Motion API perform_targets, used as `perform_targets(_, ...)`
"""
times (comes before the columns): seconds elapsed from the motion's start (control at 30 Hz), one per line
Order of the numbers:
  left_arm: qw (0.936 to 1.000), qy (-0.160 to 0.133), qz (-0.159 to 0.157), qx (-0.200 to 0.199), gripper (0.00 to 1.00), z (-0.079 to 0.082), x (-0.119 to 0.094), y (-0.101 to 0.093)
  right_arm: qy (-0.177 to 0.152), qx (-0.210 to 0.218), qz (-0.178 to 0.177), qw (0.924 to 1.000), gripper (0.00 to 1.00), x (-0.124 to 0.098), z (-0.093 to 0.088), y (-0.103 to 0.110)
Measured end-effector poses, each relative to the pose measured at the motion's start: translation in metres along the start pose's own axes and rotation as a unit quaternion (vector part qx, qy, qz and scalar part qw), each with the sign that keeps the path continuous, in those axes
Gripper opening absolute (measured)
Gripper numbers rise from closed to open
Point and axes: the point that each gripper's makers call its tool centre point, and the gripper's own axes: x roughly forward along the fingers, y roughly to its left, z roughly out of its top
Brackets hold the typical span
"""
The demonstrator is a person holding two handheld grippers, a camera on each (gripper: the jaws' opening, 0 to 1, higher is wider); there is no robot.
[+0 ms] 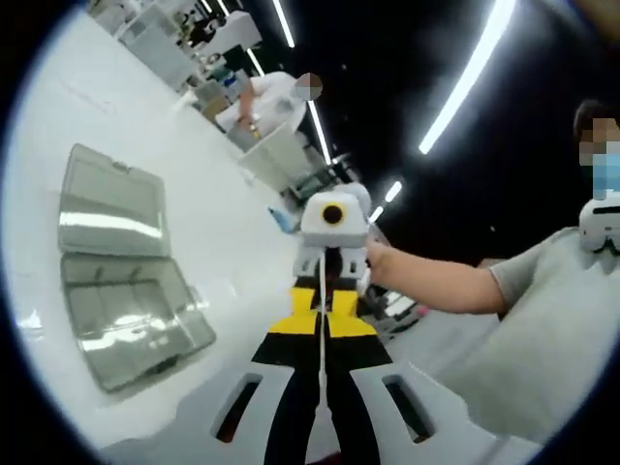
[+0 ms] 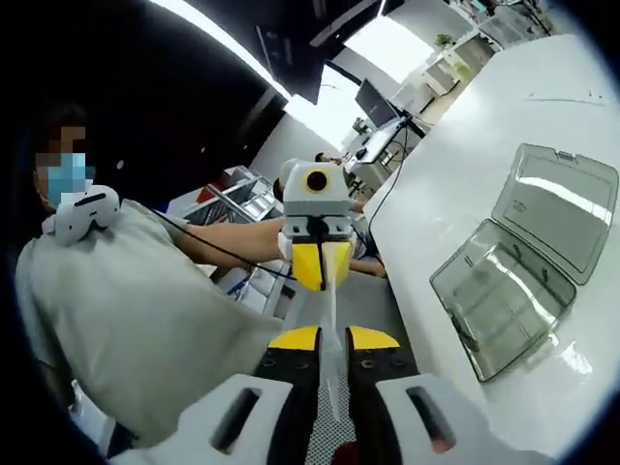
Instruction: Insert the divider into the dual guide fixture by aligning both edges with the guide slots and pushing it downward to the bottom, including one-sided entry, uneven engagement, binding, and posture correction.
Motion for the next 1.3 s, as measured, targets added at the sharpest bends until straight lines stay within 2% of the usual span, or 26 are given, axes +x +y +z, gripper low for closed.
perform_targets(0.3, 1.0000, -0.001, -0.007, 0.000, 0.00, -0.001, 0.002, -0.003, -0.001, 0.001, 0.018, 0.9998, 0.01, 0.005, -0.001, 0.007)
perform_targets(0.4, 1.0000, 0.000, -0.009, 0.000, 0.00, -0.001, 0.002, -0.004, -0.001, 0.013, 0.023, 0.9997, 0.00, 0.004, -0.001, 0.009)
perform_targets(0.63, 0.9999, -0.004, -0.013, 0.002, 0.00, -0.001, 0.002, -0.004, -0.006, 0.016, 0.019, 0.9997, 0.00, 0.004, -0.001, 0.008)
perform_targets(0.83, 0.9998, -0.001, -0.006, 0.019, 0.00, 0.000, 0.003, -0.003, -0.014, 0.015, 0.009, 0.9997, 0.00, 0.004, -0.002, 0.005)
perform_targets(0.97, 0.9993, 0.003, 0.012, 0.035, 0.01, 0.000, 0.003, 0.002, -0.018, 0.013, -0.003, 0.9997, 0.00, 0.003, -0.002, 0.001)
perform_targets(1.07, 0.9980, 0.011, 0.036, 0.051, 0.09, -0.002, 0.000, 0.011, -0.022, 0.012, -0.016, 0.9995, 0.00, 0.000, -0.001, -0.003)
perform_targets(1.17, 0.9963, 0.012, 0.057, 0.063, 0.13, -0.002, -0.003, 0.018, -0.017, 0.013, -0.038, 0.9991, 0.00, -0.003, -0.001, -0.009)
perform_targets(1.3, 0.9928, 0.028, 0.079, 0.086, 0.16, -0.007, -0.005, 0.025, -0.008, 0.020, -0.072, 0.9972, 0.00, -0.007, -0.003, -0.021)
